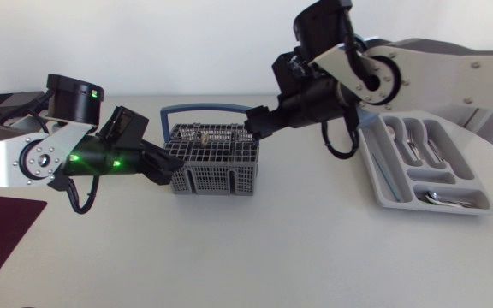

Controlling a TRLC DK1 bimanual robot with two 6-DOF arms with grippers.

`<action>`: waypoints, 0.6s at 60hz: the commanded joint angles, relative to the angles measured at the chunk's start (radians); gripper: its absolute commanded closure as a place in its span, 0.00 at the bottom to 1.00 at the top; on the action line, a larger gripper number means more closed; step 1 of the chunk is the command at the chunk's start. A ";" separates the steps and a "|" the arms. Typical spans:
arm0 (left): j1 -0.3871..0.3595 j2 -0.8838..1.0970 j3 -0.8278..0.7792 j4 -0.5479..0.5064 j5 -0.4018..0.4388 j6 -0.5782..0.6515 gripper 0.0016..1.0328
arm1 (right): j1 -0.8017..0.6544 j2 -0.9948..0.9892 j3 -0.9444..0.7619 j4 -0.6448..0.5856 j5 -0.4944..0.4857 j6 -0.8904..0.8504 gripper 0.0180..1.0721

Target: Transfer all utensils from the basket to the drawer tray.

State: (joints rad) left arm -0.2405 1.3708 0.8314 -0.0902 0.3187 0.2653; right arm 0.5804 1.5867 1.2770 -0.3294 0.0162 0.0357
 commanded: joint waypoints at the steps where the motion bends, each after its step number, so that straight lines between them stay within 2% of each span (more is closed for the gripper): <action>1: 0.015 0.039 0.023 0.017 0.022 0.017 0.41 | 0.029 0.070 0.041 0.035 -0.028 0.069 0.14; 7: 0.024 0.063 0.023 0.040 0.046 0.018 0.41 | 0.064 0.131 0.059 0.087 -0.044 0.096 0.14; 11: 0.029 0.082 0.023 0.060 0.057 0.022 0.41 | 0.081 0.165 0.062 0.133 -0.044 0.105 0.20; 20: 0.046 0.113 0.031 0.092 0.077 0.022 0.41 | 0.091 0.229 0.074 0.210 -0.050 0.130 0.26; 29: 0.063 0.152 0.048 0.112 0.100 0.025 0.41 | 0.111 0.306 0.120 0.227 -0.061 0.156 0.26; 36: 0.078 0.175 0.060 0.126 0.115 0.028 0.41 | 0.124 0.354 0.147 0.273 -0.061 0.170 0.33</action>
State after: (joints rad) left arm -0.1764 1.5166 0.8581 0.0216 0.4160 0.2703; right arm 0.6899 1.8984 1.3926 -0.0818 -0.0414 0.1661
